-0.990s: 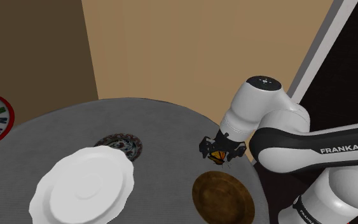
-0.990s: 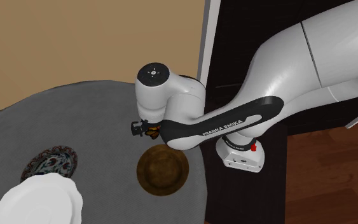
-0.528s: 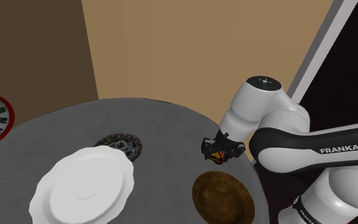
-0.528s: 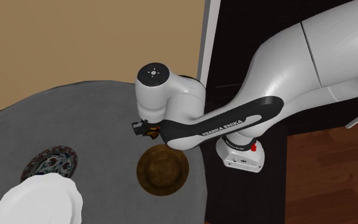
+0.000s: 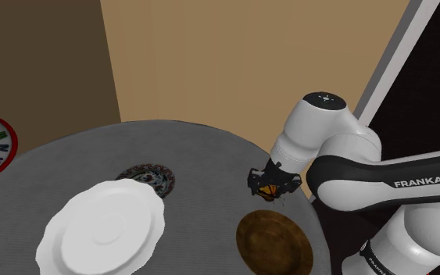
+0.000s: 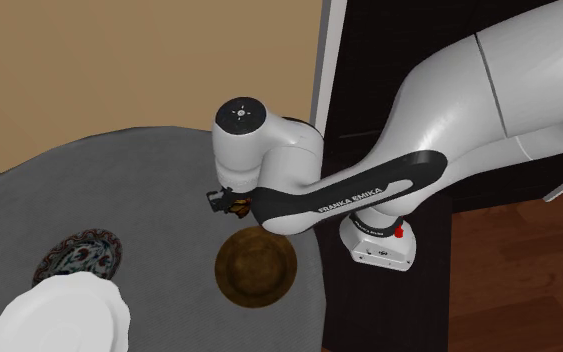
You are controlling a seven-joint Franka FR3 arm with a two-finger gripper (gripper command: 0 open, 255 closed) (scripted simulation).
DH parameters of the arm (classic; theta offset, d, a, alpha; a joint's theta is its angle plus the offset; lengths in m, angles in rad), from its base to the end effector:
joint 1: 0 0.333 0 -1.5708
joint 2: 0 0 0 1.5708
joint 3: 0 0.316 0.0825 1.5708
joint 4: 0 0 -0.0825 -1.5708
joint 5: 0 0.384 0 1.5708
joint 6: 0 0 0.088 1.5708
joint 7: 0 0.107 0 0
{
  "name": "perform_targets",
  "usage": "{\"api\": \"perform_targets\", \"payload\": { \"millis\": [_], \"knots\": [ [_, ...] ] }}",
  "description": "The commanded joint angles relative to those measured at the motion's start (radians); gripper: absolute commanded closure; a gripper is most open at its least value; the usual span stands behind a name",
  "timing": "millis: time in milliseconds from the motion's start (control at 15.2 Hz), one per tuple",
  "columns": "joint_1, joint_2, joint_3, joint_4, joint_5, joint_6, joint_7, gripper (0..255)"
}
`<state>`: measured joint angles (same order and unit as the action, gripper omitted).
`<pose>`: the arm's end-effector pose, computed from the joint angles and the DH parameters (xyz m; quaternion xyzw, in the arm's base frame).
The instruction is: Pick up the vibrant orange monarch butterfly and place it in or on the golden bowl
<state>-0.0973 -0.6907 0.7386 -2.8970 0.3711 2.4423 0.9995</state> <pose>0.2904 0.1667 0.3362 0.9272 -0.3550 0.1187 0.0167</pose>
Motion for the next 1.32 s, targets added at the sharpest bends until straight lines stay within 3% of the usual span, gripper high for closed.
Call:
{"api": "perform_targets", "payload": {
  "millis": [0,1254],
  "knots": [
    [0.006,-0.022,-0.014,0.009,-0.003,-0.031,-0.005,255],
    [0.01,-0.182,-0.152,0.175,-0.074,-0.353,-0.045,255]
  ]
}}
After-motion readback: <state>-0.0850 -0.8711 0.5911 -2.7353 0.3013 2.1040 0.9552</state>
